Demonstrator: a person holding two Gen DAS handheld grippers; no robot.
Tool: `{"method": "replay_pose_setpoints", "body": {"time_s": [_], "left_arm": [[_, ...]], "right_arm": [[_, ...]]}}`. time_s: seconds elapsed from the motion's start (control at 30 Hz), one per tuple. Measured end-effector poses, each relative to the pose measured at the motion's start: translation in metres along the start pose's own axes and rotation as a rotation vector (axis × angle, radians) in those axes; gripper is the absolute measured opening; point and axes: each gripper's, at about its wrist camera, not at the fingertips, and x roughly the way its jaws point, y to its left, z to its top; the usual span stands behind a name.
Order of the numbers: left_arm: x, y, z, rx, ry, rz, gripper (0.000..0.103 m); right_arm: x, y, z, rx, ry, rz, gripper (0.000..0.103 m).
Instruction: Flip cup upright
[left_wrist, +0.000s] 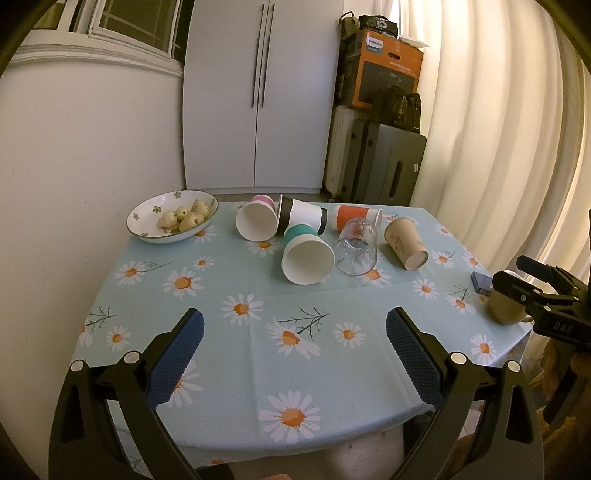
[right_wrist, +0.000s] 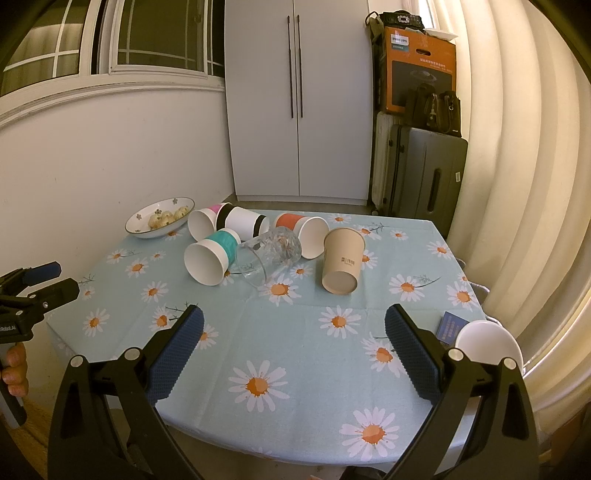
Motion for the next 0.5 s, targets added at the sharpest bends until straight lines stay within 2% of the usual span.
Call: {"method": "replay_pose_setpoints", "body": {"time_s": [0.5], "left_arm": [[0.0025, -0.0009, -0.0025, 0.001, 0.004, -0.001, 0.096]], "right_arm": [[0.0005, -0.0006, -0.0007, 0.0, 0.006, 0.001, 0.097]]}}
